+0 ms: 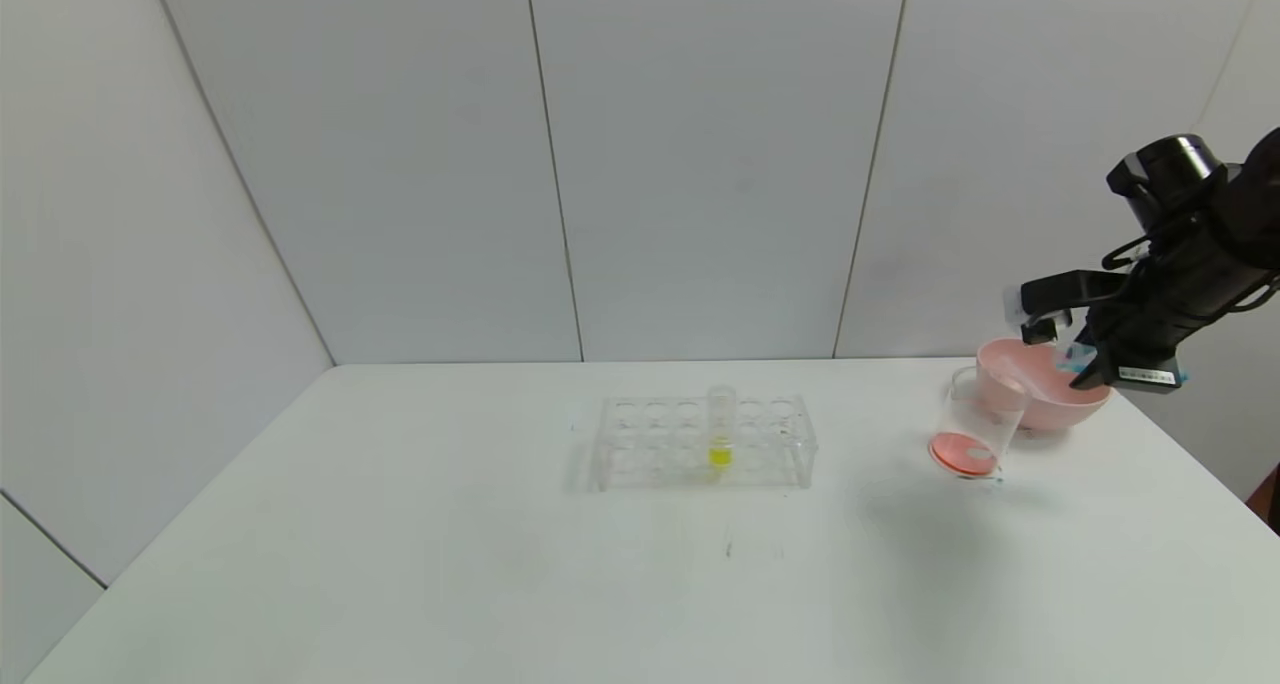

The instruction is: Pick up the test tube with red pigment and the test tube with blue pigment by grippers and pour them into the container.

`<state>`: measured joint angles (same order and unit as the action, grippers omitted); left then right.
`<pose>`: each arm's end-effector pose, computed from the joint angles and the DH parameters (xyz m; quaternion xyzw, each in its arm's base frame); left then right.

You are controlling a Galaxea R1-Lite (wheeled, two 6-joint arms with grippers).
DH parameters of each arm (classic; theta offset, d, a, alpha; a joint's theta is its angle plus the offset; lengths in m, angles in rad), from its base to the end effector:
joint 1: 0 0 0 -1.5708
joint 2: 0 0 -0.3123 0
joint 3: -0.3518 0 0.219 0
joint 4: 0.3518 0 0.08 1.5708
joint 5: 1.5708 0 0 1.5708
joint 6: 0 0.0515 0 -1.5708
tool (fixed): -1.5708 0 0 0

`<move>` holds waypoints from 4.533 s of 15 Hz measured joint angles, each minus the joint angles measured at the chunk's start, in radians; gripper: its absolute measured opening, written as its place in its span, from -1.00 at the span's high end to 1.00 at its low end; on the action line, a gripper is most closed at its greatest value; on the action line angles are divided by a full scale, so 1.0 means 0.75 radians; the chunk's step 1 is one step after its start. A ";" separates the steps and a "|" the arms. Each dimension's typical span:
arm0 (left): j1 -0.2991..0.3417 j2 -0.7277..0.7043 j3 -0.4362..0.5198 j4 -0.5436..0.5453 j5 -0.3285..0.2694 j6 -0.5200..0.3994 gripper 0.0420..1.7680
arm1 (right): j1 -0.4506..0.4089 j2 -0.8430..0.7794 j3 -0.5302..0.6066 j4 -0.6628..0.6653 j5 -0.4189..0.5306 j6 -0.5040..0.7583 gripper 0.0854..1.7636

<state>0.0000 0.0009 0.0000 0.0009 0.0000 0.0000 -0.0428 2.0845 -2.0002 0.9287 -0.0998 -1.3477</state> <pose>0.0249 0.0000 0.0753 0.0000 0.0009 0.0000 1.0000 0.4335 -0.0237 0.2185 -0.5551 0.4178 0.2539 0.6730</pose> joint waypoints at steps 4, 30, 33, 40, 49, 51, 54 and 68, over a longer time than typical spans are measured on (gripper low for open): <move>0.000 0.000 0.000 0.001 0.000 0.000 -1.00 | 0.024 0.003 0.000 -0.012 -0.098 -0.048 0.48; 0.000 0.000 0.000 0.000 0.000 0.000 -1.00 | 0.249 0.038 0.000 -0.016 -0.553 -0.077 0.48; 0.000 0.000 0.000 0.001 0.000 0.000 -1.00 | 0.230 0.031 0.000 -0.047 -0.449 -0.056 0.48; 0.000 0.000 0.000 0.000 0.000 0.000 -1.00 | 0.030 -0.078 0.000 -0.244 0.401 0.305 0.48; 0.000 0.000 0.000 -0.001 0.000 0.000 -1.00 | 0.070 -0.133 0.155 -1.124 0.649 1.594 0.48; 0.000 0.000 0.000 -0.001 0.000 0.000 -1.00 | 0.071 -0.188 0.317 -1.228 0.604 1.673 0.48; 0.000 0.000 0.000 -0.001 0.000 0.000 -1.00 | 0.065 -0.311 0.625 -1.448 0.557 1.719 0.48; 0.000 0.000 0.000 0.001 0.000 0.000 -1.00 | -0.180 -0.335 1.142 -2.081 0.474 1.772 0.48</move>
<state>0.0000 0.0009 0.0000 0.0013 0.0000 0.0000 -0.1779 1.8334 -1.1438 -0.6323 0.2555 -0.0185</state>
